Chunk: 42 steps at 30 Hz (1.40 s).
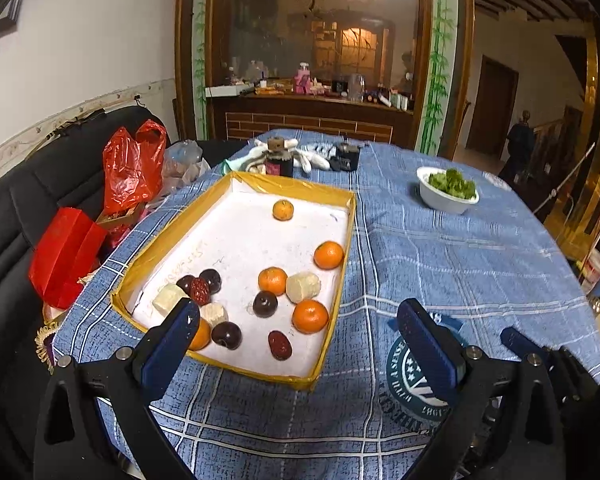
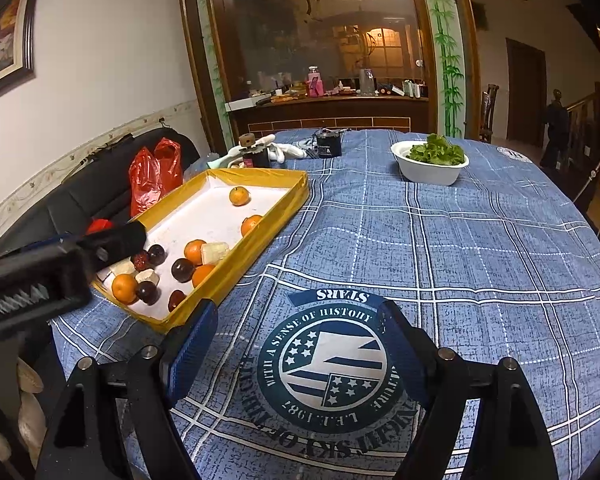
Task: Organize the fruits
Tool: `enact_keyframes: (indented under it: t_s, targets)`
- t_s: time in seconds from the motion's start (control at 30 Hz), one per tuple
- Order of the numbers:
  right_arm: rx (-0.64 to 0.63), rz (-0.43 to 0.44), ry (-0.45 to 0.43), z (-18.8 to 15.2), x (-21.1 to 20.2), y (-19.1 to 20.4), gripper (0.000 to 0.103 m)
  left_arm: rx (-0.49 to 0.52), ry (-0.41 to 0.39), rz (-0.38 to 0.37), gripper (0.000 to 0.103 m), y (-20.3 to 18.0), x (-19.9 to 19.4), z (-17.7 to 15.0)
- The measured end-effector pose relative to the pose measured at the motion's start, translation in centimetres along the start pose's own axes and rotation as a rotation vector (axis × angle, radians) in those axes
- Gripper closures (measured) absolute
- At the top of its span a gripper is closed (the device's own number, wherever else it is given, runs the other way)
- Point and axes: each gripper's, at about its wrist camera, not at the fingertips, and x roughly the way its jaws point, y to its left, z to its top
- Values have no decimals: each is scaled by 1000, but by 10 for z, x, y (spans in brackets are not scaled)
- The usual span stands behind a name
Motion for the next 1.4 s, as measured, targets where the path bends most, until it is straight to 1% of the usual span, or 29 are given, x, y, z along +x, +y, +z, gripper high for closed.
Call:
enact_keyframes:
  t_s: [0.2, 0.33, 0.4, 0.6, 0.8, 1.4]
  targets:
    - [3, -1, -7, 0, -2, -1, 17, -26, -45, 7, 4, 5, -8, 1]
    - [7, 4, -16, -1, -5, -2, 17, -29, -88, 14, 4, 4, -18, 3]
    - [9, 4, -22, 0, -7, -2, 17, -24, -97, 15, 4, 2, -20, 3]
    - [21, 6, -25, -1, -8, -4, 17, -2, -62, 12, 4, -4, -12, 0]
    - [22, 5, -16, -3, -5, -4, 17, 21, -18, 24, 4, -8, -2, -4]
    - [-23, -5, -17, -5, -6, 10, 17, 6, -13, 23, 4, -2, 0, -7]
